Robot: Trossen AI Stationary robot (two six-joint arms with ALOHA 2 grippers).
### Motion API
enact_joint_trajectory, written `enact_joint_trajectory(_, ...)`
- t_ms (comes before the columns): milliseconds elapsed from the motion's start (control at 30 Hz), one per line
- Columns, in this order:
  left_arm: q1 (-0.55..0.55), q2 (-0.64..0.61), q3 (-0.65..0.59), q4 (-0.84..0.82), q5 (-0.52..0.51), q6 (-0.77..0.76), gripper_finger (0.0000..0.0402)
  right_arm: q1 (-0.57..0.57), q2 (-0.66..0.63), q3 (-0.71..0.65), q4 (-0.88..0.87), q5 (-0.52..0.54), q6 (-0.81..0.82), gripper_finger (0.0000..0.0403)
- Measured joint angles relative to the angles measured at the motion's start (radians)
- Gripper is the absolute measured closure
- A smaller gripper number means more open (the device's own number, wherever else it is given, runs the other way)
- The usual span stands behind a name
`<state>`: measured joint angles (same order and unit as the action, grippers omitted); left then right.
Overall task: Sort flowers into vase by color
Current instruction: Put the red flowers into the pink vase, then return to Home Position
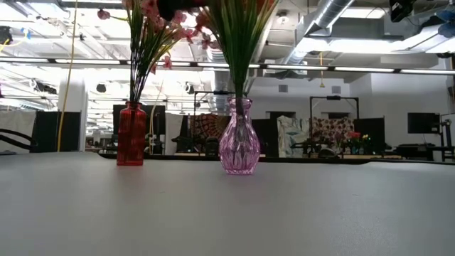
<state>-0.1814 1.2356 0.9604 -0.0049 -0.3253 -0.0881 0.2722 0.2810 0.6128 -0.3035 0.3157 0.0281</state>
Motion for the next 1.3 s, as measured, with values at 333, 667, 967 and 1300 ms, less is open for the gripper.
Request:
enact_joint_trajectory(333,-0.004,-0.121,0.0,-0.105,-0.001,-0.012,0.0182,0.0,0.0,0.0,0.001,0.0,-0.002,0.0266)
enact_joint_trajectory(667,-0.008,-0.234,0.0,-0.2,0.043,-0.035,0.0182,0.0,0.0,0.014,0.002,0.0,0.014,0.0266)
enact_joint_trajectory(967,-0.067,-0.4,0.0,-0.273,0.05,-0.05,0.0182,0.0,-0.001,0.122,-0.023,-0.005,0.052,0.0266)
enact_joint_trajectory(1300,-0.186,-0.526,0.0,-0.336,0.028,-0.013,0.0182,0.0,-0.002,0.184,-0.129,-0.005,0.04,0.0266)
